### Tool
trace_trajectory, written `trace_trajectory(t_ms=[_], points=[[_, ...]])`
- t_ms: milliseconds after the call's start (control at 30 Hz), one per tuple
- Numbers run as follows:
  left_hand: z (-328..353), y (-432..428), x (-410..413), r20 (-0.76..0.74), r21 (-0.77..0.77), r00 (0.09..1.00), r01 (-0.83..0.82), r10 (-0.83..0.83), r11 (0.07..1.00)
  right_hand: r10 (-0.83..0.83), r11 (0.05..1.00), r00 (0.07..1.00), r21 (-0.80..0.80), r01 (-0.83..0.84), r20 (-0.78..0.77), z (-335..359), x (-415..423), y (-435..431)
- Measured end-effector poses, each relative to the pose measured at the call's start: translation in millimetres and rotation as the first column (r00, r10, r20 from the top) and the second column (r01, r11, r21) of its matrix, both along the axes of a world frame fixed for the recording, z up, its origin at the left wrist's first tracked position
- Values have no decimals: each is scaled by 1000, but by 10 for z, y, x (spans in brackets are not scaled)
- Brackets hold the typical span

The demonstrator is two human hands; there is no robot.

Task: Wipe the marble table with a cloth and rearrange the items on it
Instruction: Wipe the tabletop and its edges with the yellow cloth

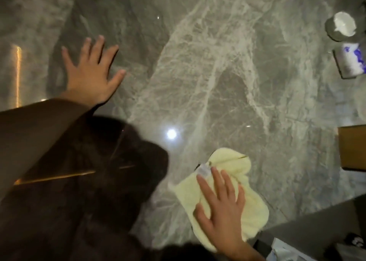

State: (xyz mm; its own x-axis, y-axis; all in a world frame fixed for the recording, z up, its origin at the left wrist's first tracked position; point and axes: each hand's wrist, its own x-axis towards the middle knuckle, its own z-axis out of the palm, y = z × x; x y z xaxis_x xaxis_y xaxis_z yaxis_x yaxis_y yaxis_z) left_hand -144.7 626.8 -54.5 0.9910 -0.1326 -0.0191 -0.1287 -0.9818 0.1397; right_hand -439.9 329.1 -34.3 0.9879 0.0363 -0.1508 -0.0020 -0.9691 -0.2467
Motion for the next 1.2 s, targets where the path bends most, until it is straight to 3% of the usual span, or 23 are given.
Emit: trace_trajectory(t_ms=[133,333,533,700,833,933,1067,1200], points=[[-61,49,-73,-31,-37,997,-68,67,997,-171,983,984,74,166,55,-62,1019,396],[-71,68,-72,-2,-1,997,-78,78,997,29,1000,989,-7,-29,142,-155,2893,660],[-25,78,-70,-41,-72,997,-68,65,995,-91,994,990,-52,97,104,-128,4515,726],[-3,57,-47,-48,-70,995,-87,84,994,-147,985,981,-67,156,129,-136,5321,699],[2,73,-50,-40,-115,996,-87,83,990,-81,990,990,-102,92,113,-114,5401,694],[-2,69,-67,-40,-136,994,-104,100,985,59,990,995,-134,-49,77,-100,5120,667],[-33,71,-55,0,-117,994,-112,113,987,293,947,956,-143,-286,27,-67,4316,736],[-62,74,-75,40,-70,994,-95,98,993,414,905,910,-113,-409,25,-52,3175,792]])
